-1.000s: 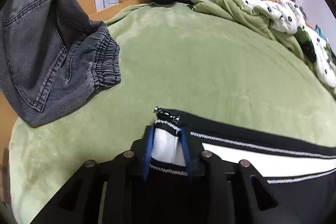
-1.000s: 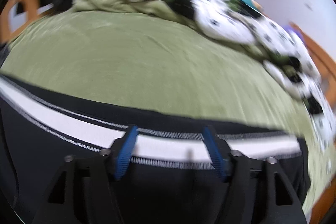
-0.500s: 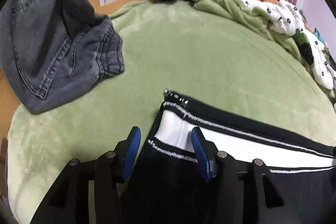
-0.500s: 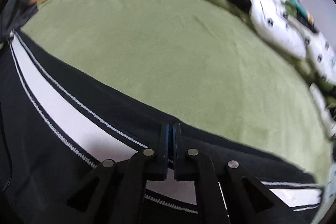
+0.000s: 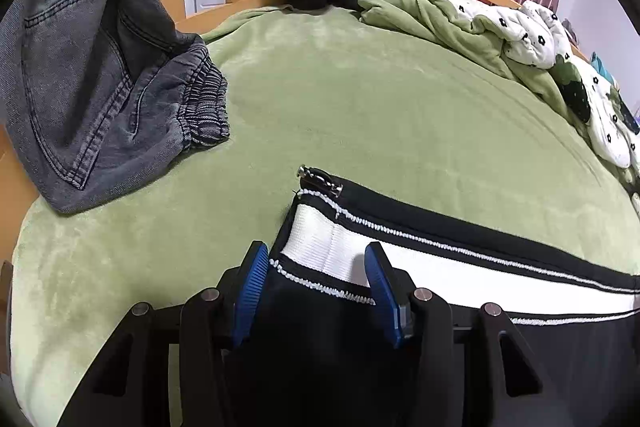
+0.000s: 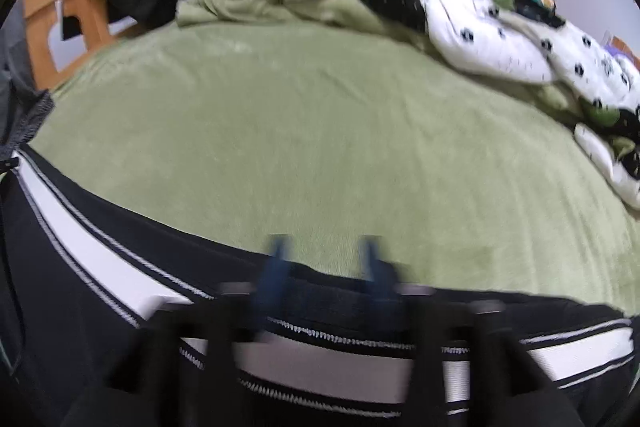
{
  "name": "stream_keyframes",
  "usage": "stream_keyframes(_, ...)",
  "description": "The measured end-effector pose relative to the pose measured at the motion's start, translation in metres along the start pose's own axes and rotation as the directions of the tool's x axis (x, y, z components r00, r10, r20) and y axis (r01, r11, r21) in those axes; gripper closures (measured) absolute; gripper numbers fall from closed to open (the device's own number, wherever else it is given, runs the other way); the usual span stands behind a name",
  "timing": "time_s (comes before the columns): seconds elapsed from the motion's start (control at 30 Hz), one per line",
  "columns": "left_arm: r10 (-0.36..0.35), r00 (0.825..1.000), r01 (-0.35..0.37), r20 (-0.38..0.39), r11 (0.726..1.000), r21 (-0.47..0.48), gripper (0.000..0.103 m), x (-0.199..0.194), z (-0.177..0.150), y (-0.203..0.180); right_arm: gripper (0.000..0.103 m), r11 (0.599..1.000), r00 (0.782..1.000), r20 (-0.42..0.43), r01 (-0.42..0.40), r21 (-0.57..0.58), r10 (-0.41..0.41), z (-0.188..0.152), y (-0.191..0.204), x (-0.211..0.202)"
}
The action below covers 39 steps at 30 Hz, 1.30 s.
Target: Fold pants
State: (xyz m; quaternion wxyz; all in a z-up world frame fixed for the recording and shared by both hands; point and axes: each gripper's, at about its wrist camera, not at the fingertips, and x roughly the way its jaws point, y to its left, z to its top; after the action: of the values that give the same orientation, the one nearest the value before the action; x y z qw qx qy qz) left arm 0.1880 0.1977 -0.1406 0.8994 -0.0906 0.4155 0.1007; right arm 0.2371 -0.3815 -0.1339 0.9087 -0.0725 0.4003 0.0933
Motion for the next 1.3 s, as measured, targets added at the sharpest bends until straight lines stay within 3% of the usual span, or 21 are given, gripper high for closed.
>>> stream_keyframes(0.03, 0.004, 1.000, -0.004, 0.002, 1.000, 0.006, 0.054, 0.000, -0.001, -0.001, 0.024, 1.000, 1.000, 0.001, -0.003, -0.011, 0.003, -0.001, 0.002, 0.000)
stream_keyframes(0.23, 0.002, 1.000, -0.002, 0.001, 1.000, 0.012, 0.052, 0.000, 0.000, -0.003, 0.029, 0.995, 0.992, -0.125, -0.017, -0.095, 0.005, -0.016, 0.016, 0.037)
stream_keyframes(0.3, -0.005, 1.000, 0.005, -0.001, 1.000, 0.009, 0.052, 0.000, 0.000, -0.002, 0.050, 0.990, 0.990, -0.132, -0.064, -0.122, 0.048, -0.016, 0.022, 0.033)
stream_keyframes(0.33, -0.007, 1.000, 0.007, 0.000, 1.000, 0.007, 0.052, 0.000, -0.001, -0.001, 0.097, 0.988, 0.985, -0.157, -0.091, -0.122, 0.071, -0.015, 0.024, 0.033)
stream_keyframes(0.37, -0.010, 1.000, 0.010, 0.000, 1.000, 0.005, 0.052, 0.000, -0.001, -0.001, 0.099, 0.987, 0.986, -0.159, -0.072, -0.141, 0.049, -0.014, 0.028, 0.030)
stream_keyframes(0.43, -0.012, 1.000, 0.012, -0.003, 1.000, 0.005, 0.051, 0.001, -0.002, -0.001, 0.100, 0.980, 0.990, -0.141, -0.035, -0.196, 0.007, -0.016, 0.036, 0.027)
stream_keyframes(0.6, -0.037, 0.999, 0.037, 0.033, 0.999, -0.002, 0.051, -0.007, -0.001, 0.001, 0.100, 0.991, 0.999, -0.036, -0.013, -0.132, 0.009, -0.001, 0.029, 0.009)
stream_keyframes(0.73, -0.015, 1.000, 0.015, 0.011, 1.000, 0.006, 0.051, 0.000, -0.002, -0.002, 0.101, 0.992, 0.996, -0.086, 0.021, -0.124, -0.032, -0.016, 0.033, 0.041)
stream_keyframes(0.8, -0.010, 1.000, 0.010, 0.006, 1.000, 0.005, 0.051, 0.001, -0.002, -0.003, 0.100, 0.992, 0.996, -0.065, 0.048, -0.113, -0.056, -0.018, 0.034, 0.045)
stream_keyframes(0.9, -0.013, 1.000, 0.013, 0.011, 1.000, 0.007, 0.050, -0.002, -0.003, -0.003, 0.094, 0.997, 0.996, -0.063, 0.051, -0.065, -0.056, -0.007, 0.026, 0.034)
stream_keyframes(1.07, -0.012, 1.000, 0.012, 0.024, 1.000, 0.003, 0.050, -0.006, -0.003, -0.003, 0.068, 0.989, 0.989, 0.040, 0.143, 0.036, -0.145, -0.002, -0.018, -0.019)
stream_keyframes(1.17, -0.016, 0.999, 0.016, 0.044, 1.000, -0.005, 0.049, -0.012, -0.005, -0.007, 0.062, 0.980, 0.983, -0.029, 0.181, 0.083, -0.179, -0.012, -0.048, -0.020)
stream_keyframes(1.27, -0.020, 0.997, 0.020, 0.078, 1.000, 0.003, 0.047, -0.022, -0.008, -0.018, 0.062, 0.959, 0.949, -0.185, 0.273, 0.073, -0.256, -0.039, -0.066, 0.020)
stream_keyframes(1.3, -0.024, 0.996, 0.023, 0.085, 1.000, 0.012, 0.047, -0.026, -0.009, -0.023, 0.062, 0.958, 0.952, -0.148, 0.278, 0.067, -0.266, -0.044, -0.065, 0.025)
